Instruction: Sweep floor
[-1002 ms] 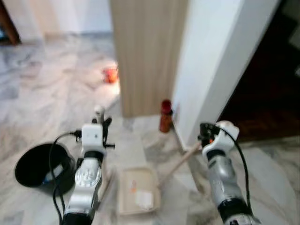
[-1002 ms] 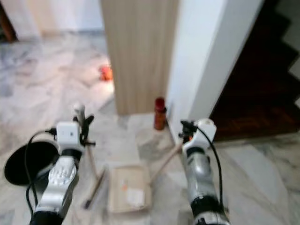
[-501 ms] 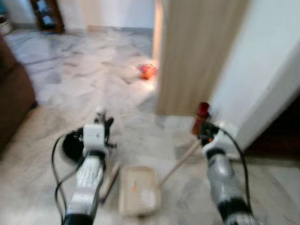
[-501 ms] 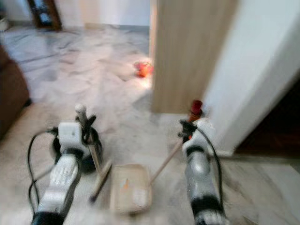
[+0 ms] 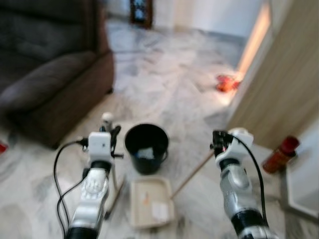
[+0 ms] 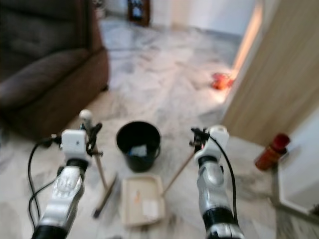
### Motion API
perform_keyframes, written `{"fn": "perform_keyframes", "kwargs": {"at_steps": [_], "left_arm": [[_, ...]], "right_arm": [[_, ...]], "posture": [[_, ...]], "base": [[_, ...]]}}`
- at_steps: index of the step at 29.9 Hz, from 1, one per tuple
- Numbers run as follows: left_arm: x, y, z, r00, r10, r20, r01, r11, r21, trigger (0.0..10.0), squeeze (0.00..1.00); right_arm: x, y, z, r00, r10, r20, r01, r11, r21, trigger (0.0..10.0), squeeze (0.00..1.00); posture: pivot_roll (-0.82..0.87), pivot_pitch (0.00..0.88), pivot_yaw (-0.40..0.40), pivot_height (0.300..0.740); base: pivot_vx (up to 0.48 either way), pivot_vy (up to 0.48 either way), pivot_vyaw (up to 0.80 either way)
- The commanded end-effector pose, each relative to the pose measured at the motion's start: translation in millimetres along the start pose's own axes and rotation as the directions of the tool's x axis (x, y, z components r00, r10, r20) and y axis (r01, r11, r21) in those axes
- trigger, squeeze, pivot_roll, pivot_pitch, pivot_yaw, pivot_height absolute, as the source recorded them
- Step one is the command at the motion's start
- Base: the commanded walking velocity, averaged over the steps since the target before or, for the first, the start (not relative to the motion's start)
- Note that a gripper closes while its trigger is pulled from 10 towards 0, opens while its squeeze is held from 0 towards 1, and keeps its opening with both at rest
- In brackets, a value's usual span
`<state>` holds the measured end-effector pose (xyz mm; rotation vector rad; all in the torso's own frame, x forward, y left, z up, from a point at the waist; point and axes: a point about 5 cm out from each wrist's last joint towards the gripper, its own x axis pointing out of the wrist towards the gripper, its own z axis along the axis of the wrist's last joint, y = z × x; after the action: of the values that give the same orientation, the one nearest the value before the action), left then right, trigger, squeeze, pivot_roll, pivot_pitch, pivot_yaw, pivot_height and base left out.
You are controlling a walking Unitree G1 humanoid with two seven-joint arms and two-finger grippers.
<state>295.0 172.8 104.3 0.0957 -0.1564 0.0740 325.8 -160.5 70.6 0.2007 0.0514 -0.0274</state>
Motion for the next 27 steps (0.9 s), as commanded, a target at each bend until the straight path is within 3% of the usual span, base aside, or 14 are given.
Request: {"fn": "perform_keyframes", "kwargs": {"at_steps": [1, 11, 18, 27], "left_arm": [[4.5, -11.2, 12, 0.998, -0.034, 0.052, 0.035, 0.999, -0.011, 10.0, 0.0], [4.3, -11.7, 12, 0.998, -0.037, 0.054, 0.037, 0.999, -0.007, 10.0, 0.0], [4.5, -11.7, 13, 0.998, -0.037, 0.056, 0.037, 0.999, -0.003, 10.0, 0.0], [4.7, -10.2, 13, 0.998, -0.034, 0.06, 0.033, 0.999, 0.003, 10.0, 0.0]], "right_arm": [[1.2, -5.0, 7, 0.999, -0.022, 0.034, 0.021, 0.999, 0.037, 10.0, 0.0], [1.4, -5.1, 7, 0.999, -0.025, 0.034, 0.024, 0.999, 0.045, 10.0, 0.0], [3.2, -6.2, 18, 0.995, -0.034, 0.094, 0.031, 0.999, 0.037, 10.0, 0.0], [0.5, -12.4, 32, 0.991, 0.043, 0.125, -0.038, 0.999, -0.039, 10.0, 0.0]], "posture": [[0.05, 0.0, -0.04, 0.74], [0.05, 0.0, -0.04, 0.74], [0.05, 0.0, -0.039, 0.74], [0.05, 0.0, -0.039, 0.74]], "base": [[0.0, 0.0, 0.0], [0.0, 0.0, 0.0], [0.0, 0.0, 0.0], [0.0, 0.0, 0.0]]}}
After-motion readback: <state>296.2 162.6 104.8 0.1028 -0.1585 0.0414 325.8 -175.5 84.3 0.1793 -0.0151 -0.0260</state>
